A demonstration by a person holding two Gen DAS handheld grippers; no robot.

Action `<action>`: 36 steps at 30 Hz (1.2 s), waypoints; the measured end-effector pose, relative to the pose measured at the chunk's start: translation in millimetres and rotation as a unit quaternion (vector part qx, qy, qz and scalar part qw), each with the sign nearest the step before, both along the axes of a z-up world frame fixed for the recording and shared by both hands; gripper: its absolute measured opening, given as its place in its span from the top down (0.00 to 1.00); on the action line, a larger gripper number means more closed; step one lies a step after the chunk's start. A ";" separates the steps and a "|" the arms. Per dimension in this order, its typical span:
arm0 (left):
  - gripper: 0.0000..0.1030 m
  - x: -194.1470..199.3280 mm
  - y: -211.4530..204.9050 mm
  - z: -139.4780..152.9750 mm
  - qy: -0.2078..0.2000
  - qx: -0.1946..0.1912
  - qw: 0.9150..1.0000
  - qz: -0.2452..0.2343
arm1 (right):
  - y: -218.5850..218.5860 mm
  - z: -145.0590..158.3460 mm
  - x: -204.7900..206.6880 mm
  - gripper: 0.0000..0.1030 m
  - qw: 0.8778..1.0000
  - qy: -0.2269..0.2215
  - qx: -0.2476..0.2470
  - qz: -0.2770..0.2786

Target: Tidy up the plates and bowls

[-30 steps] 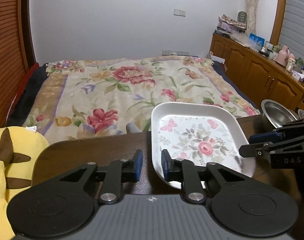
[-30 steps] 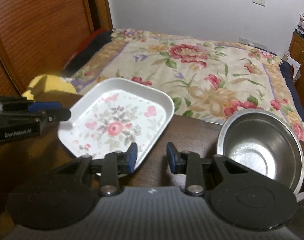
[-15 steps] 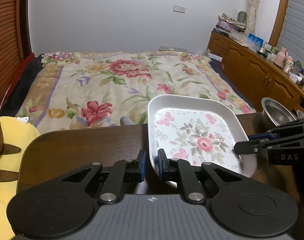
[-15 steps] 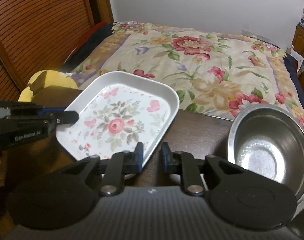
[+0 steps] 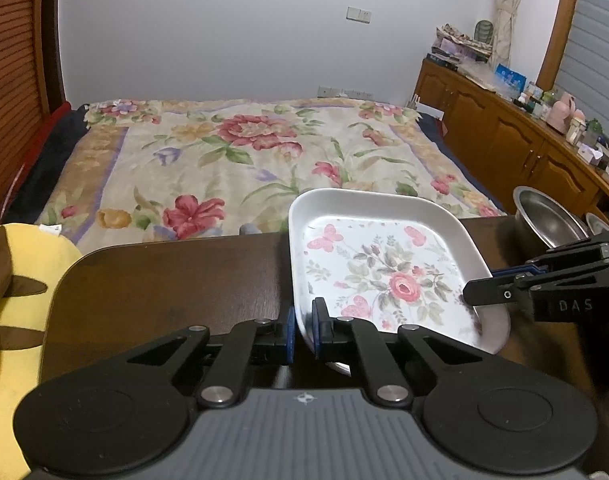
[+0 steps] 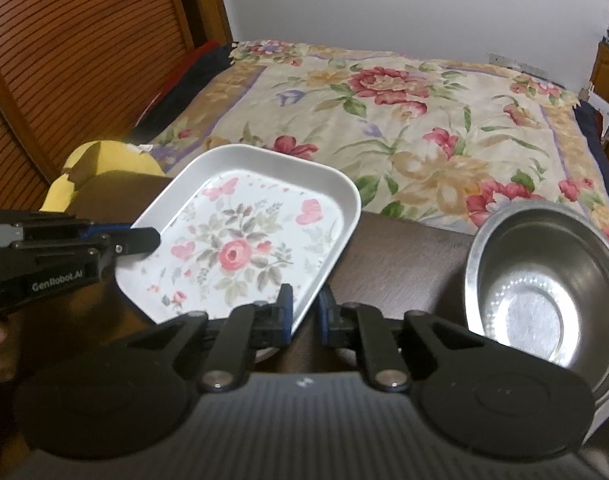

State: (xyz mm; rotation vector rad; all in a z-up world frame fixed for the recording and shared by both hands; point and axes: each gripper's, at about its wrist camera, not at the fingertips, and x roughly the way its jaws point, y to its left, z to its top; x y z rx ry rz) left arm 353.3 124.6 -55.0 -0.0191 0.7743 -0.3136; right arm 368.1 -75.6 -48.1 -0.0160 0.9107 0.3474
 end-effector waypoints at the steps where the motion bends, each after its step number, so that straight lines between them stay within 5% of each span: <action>1: 0.91 -4.6 0.9 2.1 -0.002 0.000 1.000 0.002 | 0.6 0.6 -2.7 0.86 1.000 0.000 0.002 0.003; 23: 0.90 -103.0 5.7 66.6 -0.063 0.001 0.998 0.020 | -8.5 49.3 -72.5 0.87 0.997 -0.053 0.047 0.022; 36: 0.90 -149.4 5.8 80.6 -0.082 0.007 0.996 0.021 | -11.3 65.3 -112.6 0.88 0.995 -0.085 0.045 0.036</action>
